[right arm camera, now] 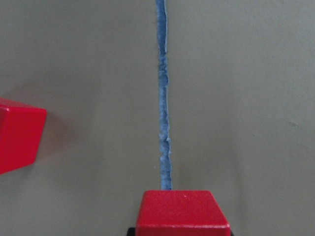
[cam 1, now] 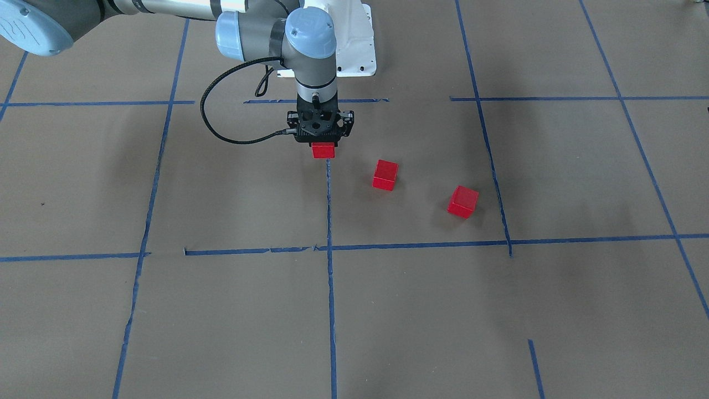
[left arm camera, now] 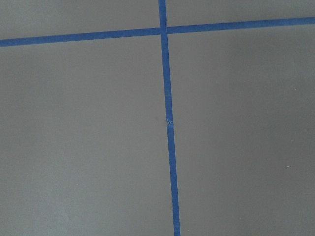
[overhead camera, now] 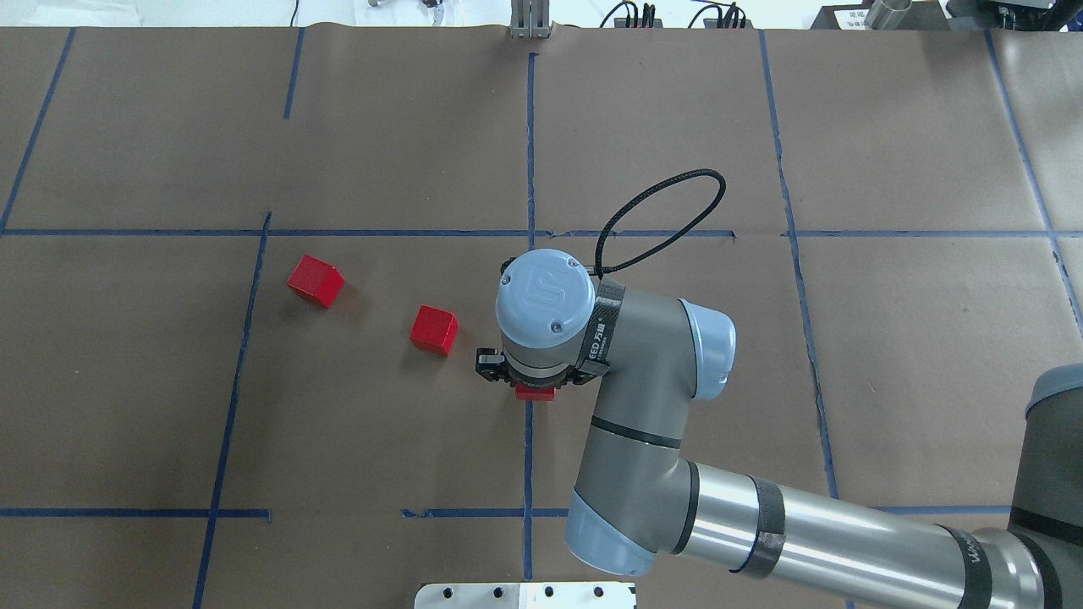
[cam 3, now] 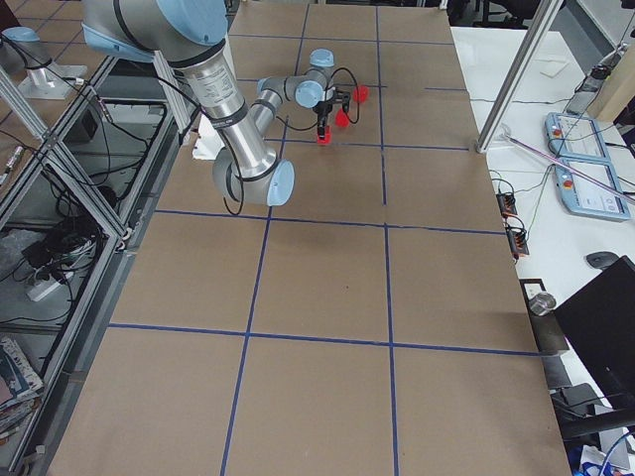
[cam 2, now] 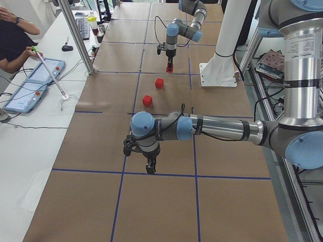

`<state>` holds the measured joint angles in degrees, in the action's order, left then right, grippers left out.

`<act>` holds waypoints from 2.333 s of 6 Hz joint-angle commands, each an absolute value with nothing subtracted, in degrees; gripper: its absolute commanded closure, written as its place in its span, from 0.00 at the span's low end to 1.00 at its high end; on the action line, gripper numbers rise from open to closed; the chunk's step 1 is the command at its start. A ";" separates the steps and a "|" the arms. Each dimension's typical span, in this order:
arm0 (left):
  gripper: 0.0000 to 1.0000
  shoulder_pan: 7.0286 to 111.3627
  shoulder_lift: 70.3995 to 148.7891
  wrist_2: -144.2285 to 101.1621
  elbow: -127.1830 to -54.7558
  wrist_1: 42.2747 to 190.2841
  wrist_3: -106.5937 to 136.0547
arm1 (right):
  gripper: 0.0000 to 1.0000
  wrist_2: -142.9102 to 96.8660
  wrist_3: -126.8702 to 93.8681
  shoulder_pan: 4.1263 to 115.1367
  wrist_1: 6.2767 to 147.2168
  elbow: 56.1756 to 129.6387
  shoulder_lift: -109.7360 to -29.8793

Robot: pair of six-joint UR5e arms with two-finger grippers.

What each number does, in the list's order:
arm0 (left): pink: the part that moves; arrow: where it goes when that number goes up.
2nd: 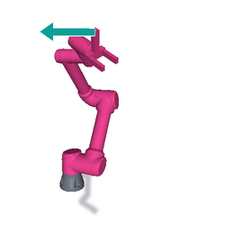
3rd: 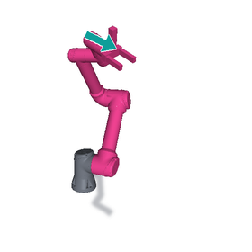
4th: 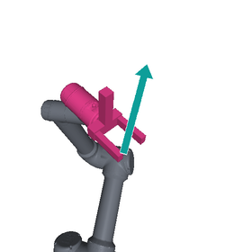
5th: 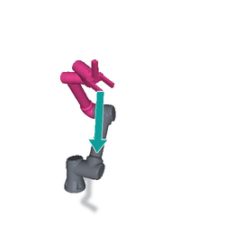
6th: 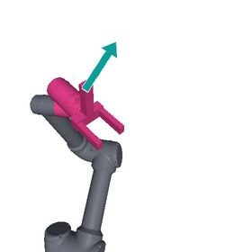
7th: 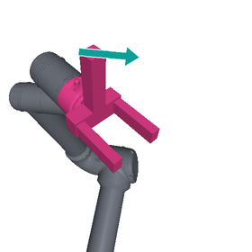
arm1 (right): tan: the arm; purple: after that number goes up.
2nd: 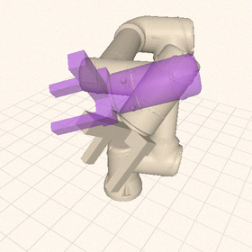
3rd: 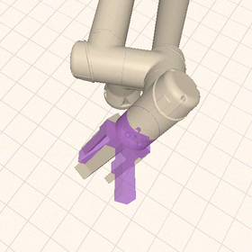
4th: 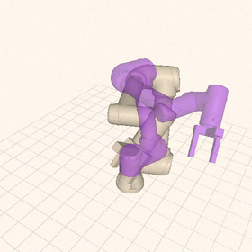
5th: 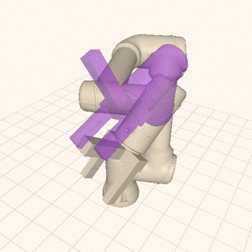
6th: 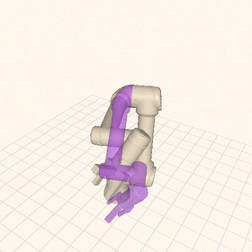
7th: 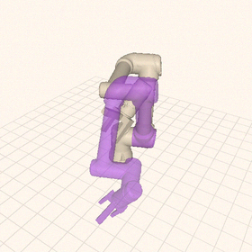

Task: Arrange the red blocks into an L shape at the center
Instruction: 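Carry the red cube with the right gripper toward the table center, then lower the red cube at the center and open the right gripper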

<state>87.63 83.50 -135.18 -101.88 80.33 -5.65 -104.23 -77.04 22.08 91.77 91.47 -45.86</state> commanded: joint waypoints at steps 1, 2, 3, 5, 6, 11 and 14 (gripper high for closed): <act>0.00 87.63 83.50 -135.18 -101.87 80.33 -5.71 | 1.00 -104.15 -77.43 21.19 91.76 90.70 -45.88; 0.00 87.63 83.50 -135.18 -101.95 80.33 -5.71 | 1.00 -104.24 -77.43 20.92 91.76 90.70 -45.88; 0.00 87.63 83.50 -135.18 -101.87 80.33 -5.71 | 1.00 -104.15 -77.34 20.66 91.76 90.70 -45.88; 0.00 87.63 83.32 -135.18 -101.87 80.33 -5.80 | 1.00 -104.24 -76.99 20.57 91.84 90.44 -45.88; 0.00 87.63 83.23 -135.18 -101.87 80.33 -5.80 | 1.00 -104.24 -76.91 20.31 91.85 90.35 -45.79; 0.00 87.63 83.23 -135.18 -101.87 80.33 -5.80 | 0.33 -104.24 -76.82 19.86 91.85 90.35 -45.79; 0.00 87.63 83.32 -135.18 -102.04 80.33 -5.80 | 0.00 -104.24 -75.67 19.69 91.85 90.53 -45.88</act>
<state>87.63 83.25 -135.18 -102.03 80.33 -5.80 -104.24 -75.83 19.73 91.85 90.40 -45.93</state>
